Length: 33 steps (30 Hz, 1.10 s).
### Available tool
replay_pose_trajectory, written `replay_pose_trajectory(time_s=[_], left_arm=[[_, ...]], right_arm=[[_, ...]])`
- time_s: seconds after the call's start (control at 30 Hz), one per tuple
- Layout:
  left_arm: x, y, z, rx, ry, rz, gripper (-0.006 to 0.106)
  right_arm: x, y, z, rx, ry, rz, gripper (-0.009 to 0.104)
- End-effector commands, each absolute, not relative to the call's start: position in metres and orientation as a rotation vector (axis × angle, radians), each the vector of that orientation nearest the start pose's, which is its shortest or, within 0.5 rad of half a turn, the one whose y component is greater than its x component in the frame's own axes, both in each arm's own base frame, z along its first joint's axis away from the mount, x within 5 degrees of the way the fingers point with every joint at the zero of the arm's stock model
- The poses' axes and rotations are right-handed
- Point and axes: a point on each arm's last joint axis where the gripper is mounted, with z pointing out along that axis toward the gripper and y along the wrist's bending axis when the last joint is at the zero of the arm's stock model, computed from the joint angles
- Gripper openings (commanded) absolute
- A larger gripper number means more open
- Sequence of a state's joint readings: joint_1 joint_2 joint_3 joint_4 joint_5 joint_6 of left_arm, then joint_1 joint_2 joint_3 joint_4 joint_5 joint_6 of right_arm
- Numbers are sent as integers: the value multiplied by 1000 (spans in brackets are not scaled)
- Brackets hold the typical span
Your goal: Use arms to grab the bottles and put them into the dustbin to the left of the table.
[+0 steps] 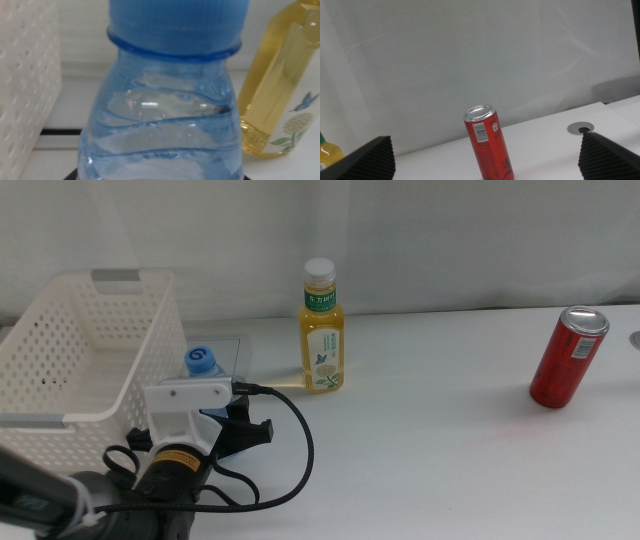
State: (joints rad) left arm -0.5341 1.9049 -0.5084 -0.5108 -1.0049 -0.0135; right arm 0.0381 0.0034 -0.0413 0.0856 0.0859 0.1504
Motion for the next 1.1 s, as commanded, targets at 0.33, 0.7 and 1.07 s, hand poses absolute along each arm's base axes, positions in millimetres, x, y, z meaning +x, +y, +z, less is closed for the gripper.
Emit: replay_pose_trajectory(time_s=[0.33, 0.7, 1.07], left_arm=[[294, -131, 239, 141, 1708, -61, -3], [313, -63, 322, 92, 1783, 10, -3], [317, 26, 309, -43, 1951, 31, -3]], right_arm=[[52, 2, 220, 140, 1493, 211, 103], [52, 2, 220, 140, 1493, 211, 103], [52, 2, 220, 140, 1493, 211, 103]])
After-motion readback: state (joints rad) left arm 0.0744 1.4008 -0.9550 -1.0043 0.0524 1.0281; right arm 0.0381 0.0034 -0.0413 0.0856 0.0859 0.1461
